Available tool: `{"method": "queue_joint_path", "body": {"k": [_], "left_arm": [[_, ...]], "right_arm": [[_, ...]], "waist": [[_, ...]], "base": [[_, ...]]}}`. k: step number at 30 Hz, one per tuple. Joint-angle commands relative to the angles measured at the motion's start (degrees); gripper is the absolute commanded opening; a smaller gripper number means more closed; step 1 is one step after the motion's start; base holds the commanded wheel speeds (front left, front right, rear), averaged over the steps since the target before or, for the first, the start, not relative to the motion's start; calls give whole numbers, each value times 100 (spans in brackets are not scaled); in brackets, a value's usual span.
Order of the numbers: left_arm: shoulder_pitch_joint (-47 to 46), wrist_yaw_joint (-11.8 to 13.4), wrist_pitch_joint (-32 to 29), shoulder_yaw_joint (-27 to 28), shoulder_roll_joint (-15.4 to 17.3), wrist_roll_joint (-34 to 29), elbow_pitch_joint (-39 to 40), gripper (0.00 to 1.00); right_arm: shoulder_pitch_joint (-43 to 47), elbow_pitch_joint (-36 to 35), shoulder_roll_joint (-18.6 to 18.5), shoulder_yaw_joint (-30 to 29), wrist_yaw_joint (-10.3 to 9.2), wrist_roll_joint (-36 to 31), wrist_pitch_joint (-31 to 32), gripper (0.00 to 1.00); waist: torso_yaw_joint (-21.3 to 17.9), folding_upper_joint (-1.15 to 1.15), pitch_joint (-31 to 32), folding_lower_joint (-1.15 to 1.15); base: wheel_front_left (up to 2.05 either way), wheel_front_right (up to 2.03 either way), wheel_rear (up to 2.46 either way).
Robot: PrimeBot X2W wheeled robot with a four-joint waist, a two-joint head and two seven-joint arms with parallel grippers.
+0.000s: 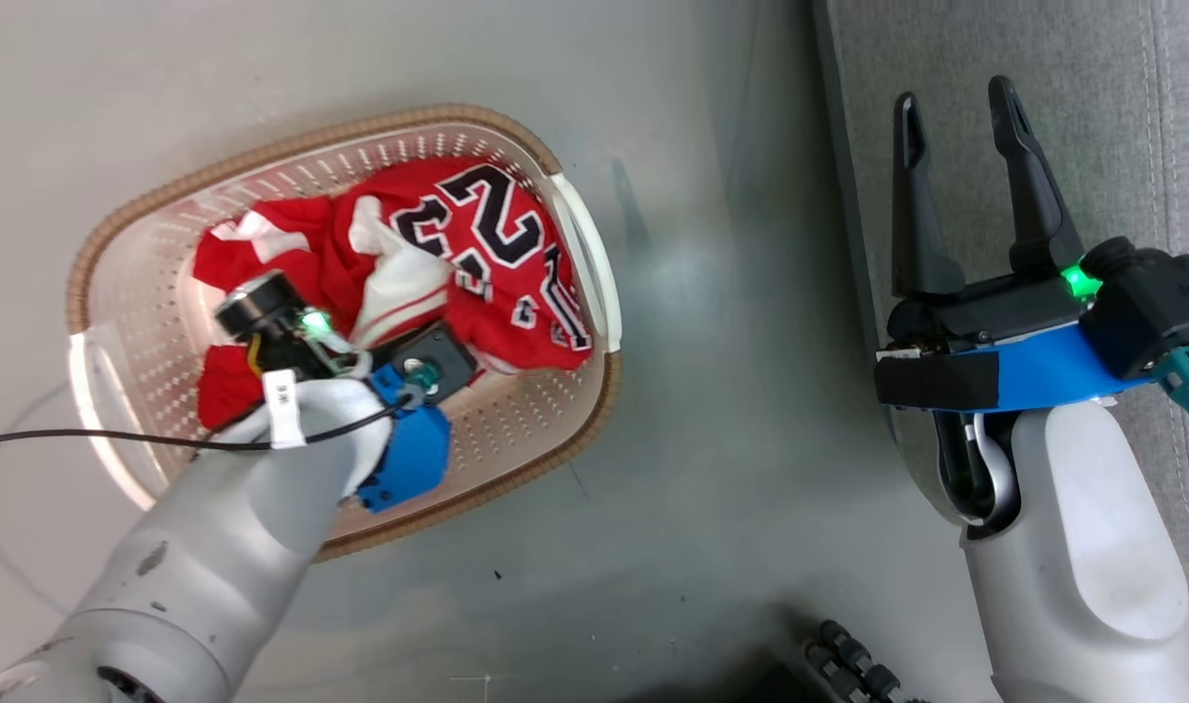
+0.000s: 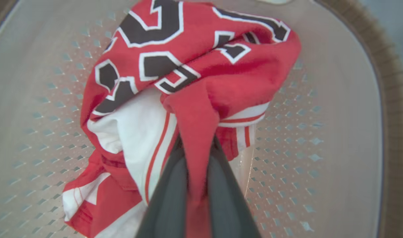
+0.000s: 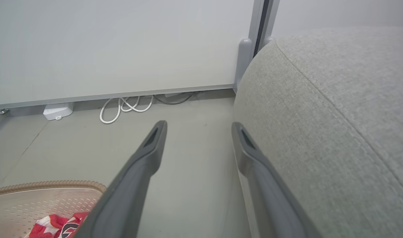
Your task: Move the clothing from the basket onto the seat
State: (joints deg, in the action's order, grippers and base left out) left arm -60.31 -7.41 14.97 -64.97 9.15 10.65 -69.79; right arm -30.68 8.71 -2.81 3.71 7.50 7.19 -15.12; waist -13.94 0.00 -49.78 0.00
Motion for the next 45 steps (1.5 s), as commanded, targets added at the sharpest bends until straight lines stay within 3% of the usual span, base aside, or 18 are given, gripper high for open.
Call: {"method": "queue_joint_path", "body": {"k": [1,28,45], "left_arm": [[48,-7,26,41,-32,58,142,0],[1439,346,31,1403,114,375,3021,0],[1614,191,32,1886,-201,370,3631,0]], "right_arm": [[59,25,-14,-18,-2,-54,-6,100],[1318,475,-136,-351,-2,-375,-6,100],[2270,654,-32,-501,-2,-407,-6,100]], "waist": [[128,0,181,0],[1010,0,2887,0],[1316,0,4301,0]], "base": [[0,0,0],[0,0,0],[0,0,0]]}}
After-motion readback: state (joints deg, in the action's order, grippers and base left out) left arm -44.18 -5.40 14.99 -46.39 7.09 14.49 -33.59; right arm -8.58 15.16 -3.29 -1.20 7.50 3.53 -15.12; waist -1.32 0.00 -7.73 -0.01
